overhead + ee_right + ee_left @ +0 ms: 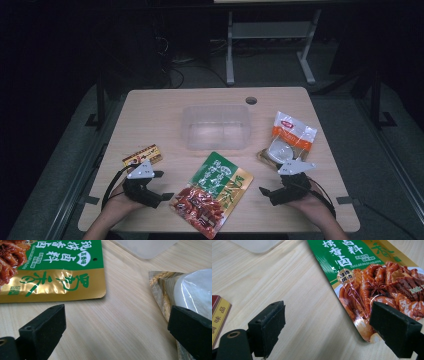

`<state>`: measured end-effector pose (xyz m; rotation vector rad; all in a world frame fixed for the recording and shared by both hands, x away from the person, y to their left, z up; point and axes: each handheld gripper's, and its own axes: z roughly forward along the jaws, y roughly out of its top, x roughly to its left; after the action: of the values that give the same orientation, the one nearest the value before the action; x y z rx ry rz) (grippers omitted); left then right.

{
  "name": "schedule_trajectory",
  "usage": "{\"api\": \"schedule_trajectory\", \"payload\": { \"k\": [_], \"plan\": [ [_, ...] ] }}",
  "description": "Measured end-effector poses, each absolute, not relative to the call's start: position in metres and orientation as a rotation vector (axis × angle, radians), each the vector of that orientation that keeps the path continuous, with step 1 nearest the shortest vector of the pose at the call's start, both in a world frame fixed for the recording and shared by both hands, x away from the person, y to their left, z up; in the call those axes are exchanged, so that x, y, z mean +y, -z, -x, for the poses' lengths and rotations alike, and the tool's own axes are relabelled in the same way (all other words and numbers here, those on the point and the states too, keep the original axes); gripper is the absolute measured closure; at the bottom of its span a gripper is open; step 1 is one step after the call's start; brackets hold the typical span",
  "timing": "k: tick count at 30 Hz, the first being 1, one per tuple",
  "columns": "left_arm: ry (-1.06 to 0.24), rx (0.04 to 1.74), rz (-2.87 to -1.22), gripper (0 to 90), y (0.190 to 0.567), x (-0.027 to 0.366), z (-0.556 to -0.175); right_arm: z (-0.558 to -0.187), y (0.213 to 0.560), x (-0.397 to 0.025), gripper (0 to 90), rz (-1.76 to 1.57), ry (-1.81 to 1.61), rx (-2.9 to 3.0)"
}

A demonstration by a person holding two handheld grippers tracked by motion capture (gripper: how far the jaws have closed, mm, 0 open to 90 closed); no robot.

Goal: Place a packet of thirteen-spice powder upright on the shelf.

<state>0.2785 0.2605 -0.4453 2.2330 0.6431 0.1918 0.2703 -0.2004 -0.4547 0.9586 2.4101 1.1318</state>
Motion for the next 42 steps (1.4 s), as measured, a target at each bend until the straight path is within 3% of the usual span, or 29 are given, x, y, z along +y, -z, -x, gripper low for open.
{"api": "schedule_trajectory", "payload": {
  "k": [7, 13, 18, 21, 22, 24, 27, 28, 31, 42],
  "plan": [
    [-0.182, 0.656, -2.22, 15.0, 0.443, 0.263, -0.279, -0.268, 0.454, -0.202, 1.6, -0.958, -1.143, 2.402],
    [-0.159, 0.683, -2.207, 28.5, 0.438, 0.268, -0.28, -0.27, 0.454, -0.202, 1.6, -0.949, -1.161, 2.395],
    [-0.149, 0.711, -2.191, 34.5, 0.434, 0.273, -0.282, -0.271, 0.454, -0.202, 1.6, -0.945, -1.174, 2.395],
    [-0.149, 0.718, -2.191, 43.0, 0.43, 0.277, -0.283, -0.271, 0.453, -0.202, 1.6, -0.946, -1.178, 2.395],
    [-0.148, 0.717, -2.194, 51.2, 0.429, 0.278, -0.284, -0.27, 0.452, -0.202, 1.6, -0.944, -1.183, 2.39],
    [-0.145, 0.734, -2.183, 53.9, 0.426, 0.282, -0.285, -0.27, 0.452, -0.202, 1.6, -0.943, -1.183, 2.391],
    [-0.155, 0.749, -2.189, 71.7, 0.421, 0.286, -0.286, -0.27, 0.452, -0.201, 1.6, -0.931, -1.187, 2.396],
    [-0.17, 0.747, -2.194, 71.7, 0.419, 0.288, -0.287, -0.271, 0.452, -0.201, 1.7, -0.925, -1.187, 2.395],
    [-0.193, 0.755, -2.208, 89.2, 0.412, 0.295, -0.291, -0.271, 0.453, -0.199, 1.7, -0.93, -1.179, 2.407],
    [-0.308, 0.84, -2.207, 89.8, 0.406, 0.32, -0.315, -0.27, 0.452, -0.197, 1.7, -0.91, -1.177, 2.408]
  ]
}}
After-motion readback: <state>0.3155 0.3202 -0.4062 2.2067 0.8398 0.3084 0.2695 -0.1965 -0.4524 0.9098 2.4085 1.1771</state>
